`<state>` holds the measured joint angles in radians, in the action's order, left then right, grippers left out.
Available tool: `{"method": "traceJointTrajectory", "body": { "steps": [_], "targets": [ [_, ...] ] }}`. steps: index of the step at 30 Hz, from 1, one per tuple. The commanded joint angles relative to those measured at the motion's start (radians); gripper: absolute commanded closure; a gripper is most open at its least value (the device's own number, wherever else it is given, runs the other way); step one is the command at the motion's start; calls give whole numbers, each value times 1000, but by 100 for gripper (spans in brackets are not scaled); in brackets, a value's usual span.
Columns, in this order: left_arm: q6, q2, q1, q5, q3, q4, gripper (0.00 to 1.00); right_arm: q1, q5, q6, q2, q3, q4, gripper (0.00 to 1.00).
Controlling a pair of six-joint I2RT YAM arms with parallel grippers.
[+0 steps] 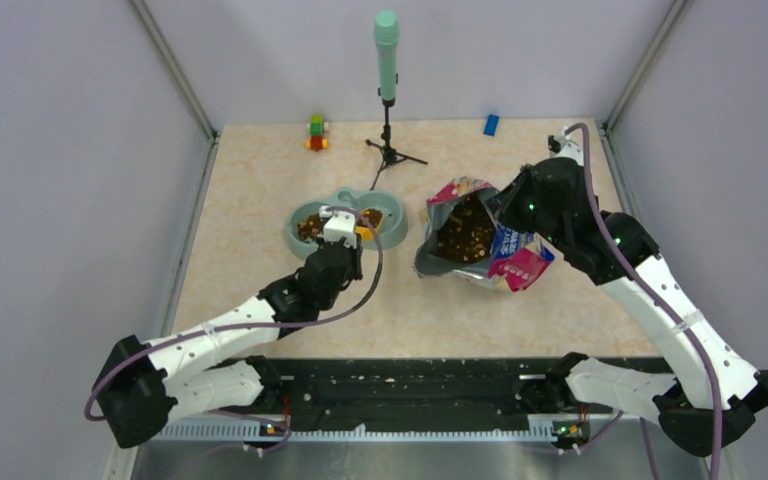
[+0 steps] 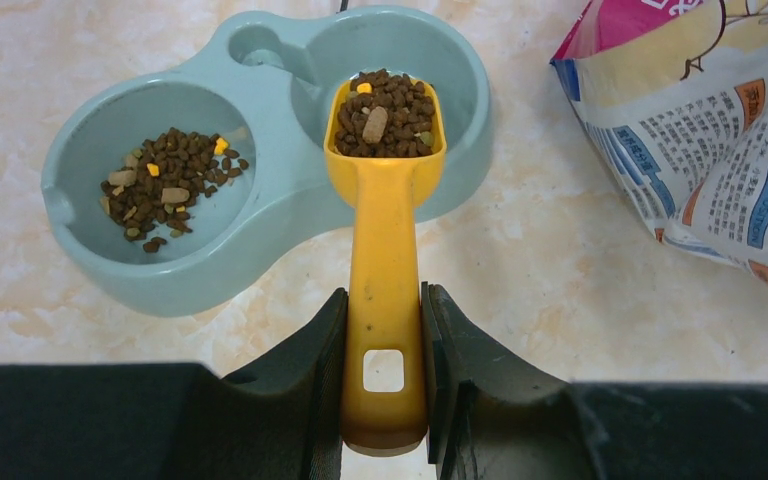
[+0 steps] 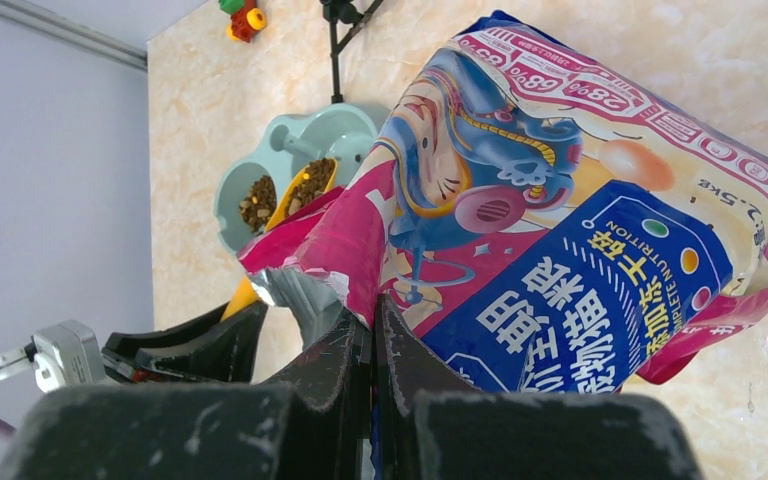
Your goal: Serve the pet food
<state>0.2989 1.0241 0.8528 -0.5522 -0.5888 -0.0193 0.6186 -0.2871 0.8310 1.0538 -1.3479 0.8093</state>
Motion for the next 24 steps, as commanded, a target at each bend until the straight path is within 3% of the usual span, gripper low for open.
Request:
{"method": "traceJointTrajectory", "body": {
  "steps": [1, 24],
  "targets": [
    [49, 37, -26, 15, -101, 65, 100, -7, -19, -11, -39, 3, -20, 100],
    [99, 284, -98, 141, -603, 586, 100, -8, -37, -12, -55, -2, -2, 100]
  ]
}}
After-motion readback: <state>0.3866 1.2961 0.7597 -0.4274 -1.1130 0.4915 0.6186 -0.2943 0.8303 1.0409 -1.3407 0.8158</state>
